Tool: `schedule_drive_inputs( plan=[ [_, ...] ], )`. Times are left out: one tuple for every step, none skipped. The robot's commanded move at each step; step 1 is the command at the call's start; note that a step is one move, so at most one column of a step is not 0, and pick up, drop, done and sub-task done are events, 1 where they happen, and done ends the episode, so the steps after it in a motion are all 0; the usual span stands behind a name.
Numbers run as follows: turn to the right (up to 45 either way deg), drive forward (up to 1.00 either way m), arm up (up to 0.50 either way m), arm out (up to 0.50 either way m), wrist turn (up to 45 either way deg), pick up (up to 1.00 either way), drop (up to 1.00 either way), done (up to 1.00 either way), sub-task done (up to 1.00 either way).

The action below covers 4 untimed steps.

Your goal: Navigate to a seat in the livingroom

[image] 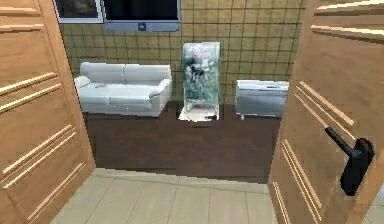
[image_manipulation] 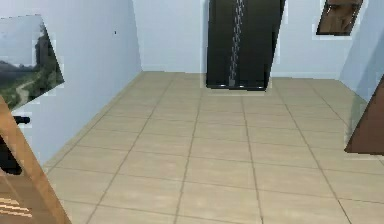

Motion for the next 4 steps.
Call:
schedule_drive_inputs(
  plan=[
    [-6.0, 0.00, 0.00, 0.00, 0.0, 0.00, 0.00, 0.00, 0.00],
    [0.0, 0.45, 0.00, 0.00, 0.0, 0.00, 0.00, 0.00, 0.00],
    [9.0, 0.00, 0.00, 0.00, 0.0, 0.00, 0.00, 0.00, 0.00],
    [0.0, 1.00, 0.00, 0.00, 0.0, 0.00, 0.00, 0.00, 0.00]
  ],
)
